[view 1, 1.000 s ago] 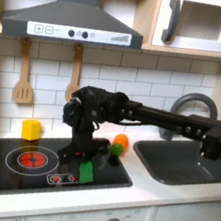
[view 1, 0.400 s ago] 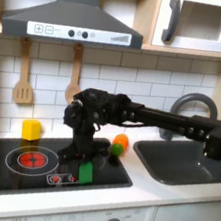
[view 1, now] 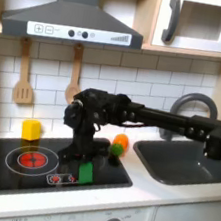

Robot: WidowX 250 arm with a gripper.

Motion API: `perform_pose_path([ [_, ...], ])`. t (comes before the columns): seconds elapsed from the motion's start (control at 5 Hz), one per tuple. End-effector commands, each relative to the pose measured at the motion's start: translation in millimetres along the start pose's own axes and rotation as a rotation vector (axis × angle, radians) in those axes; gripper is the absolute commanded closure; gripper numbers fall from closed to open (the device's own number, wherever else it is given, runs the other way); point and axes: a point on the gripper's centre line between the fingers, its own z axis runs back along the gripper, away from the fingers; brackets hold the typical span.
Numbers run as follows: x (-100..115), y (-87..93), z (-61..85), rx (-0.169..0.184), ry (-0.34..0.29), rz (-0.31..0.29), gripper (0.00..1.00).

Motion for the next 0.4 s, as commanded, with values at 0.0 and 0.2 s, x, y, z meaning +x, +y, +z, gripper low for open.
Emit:
perform_pose_path([
  [0.0, -2.6, 0.4, -4.5, -0.007, 0.023, 0.004, 0.00],
  [0.2, -1.9, 0.9, 0.1, -0.005, 0.013, 0.013, 0.00],
])
